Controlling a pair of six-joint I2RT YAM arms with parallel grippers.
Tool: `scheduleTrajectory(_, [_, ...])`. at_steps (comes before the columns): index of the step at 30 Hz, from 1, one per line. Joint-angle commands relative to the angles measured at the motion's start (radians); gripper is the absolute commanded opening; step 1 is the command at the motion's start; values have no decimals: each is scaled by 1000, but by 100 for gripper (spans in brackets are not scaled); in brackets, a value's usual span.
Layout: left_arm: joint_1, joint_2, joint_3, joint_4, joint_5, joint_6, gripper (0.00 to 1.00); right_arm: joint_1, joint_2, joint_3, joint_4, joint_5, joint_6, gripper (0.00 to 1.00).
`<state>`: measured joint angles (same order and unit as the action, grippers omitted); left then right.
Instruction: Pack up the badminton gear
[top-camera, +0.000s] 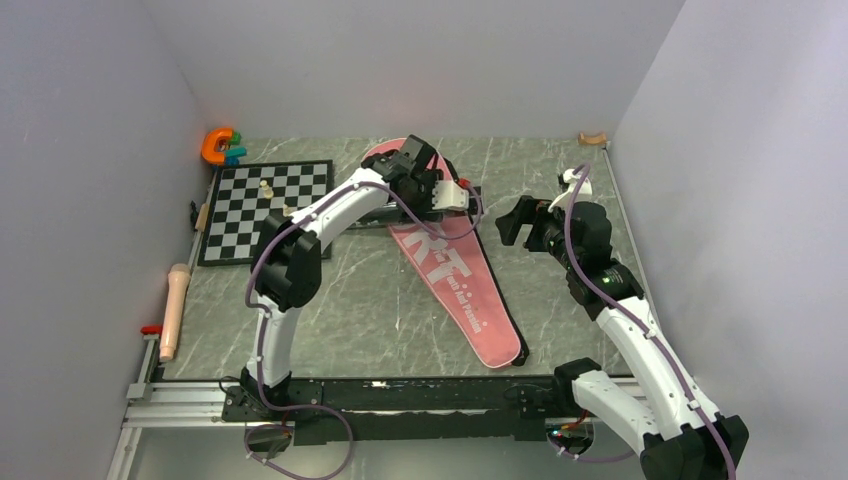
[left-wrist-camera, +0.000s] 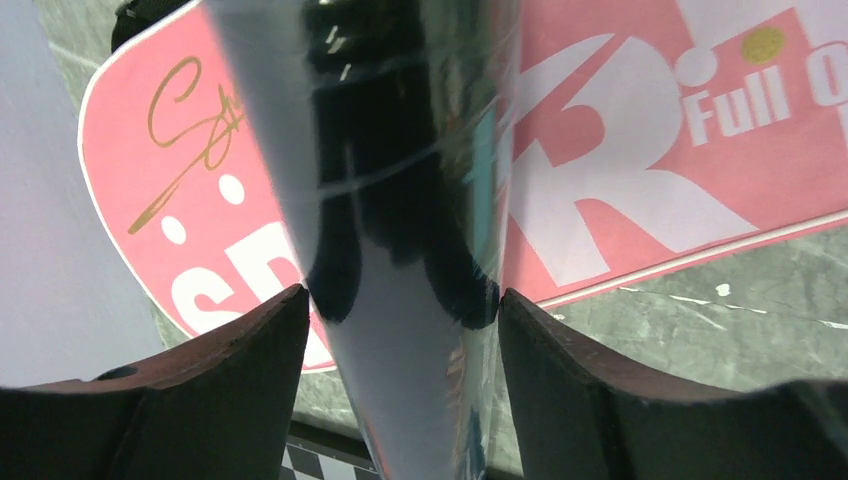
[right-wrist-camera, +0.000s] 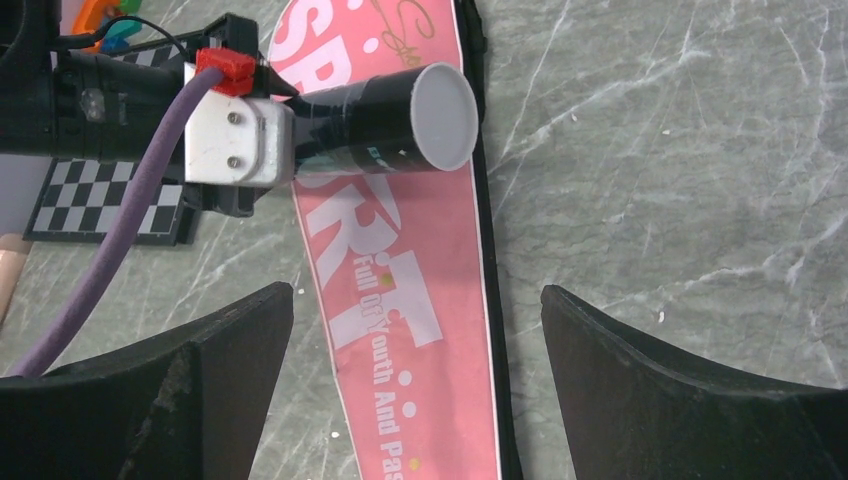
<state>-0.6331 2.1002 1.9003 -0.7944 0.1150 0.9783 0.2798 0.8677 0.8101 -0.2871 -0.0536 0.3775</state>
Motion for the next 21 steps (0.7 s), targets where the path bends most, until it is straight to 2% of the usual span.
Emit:
scheduleTrajectory(1, [23, -18, -43, 75, -3, -66, 83, -3, -3, 6, 39, -10, 13, 97])
scheduleTrajectory(3, [27, -34, -71, 87, 9, -90, 98, -5, 0, 6, 39, -14, 17, 97])
scheduleTrajectory(4, [30, -43, -82, 88, 19, -104, 99, -3, 1, 5, 37, -16, 18, 97])
scheduleTrajectory(12, [63, -153, -216, 143, 33, -191, 99, -4, 3, -5, 35, -30, 34, 99])
scheduleTrajectory(21, [127, -314, -257, 162, 108, -284, 99, -4, 41, 5, 28, -38, 51, 100])
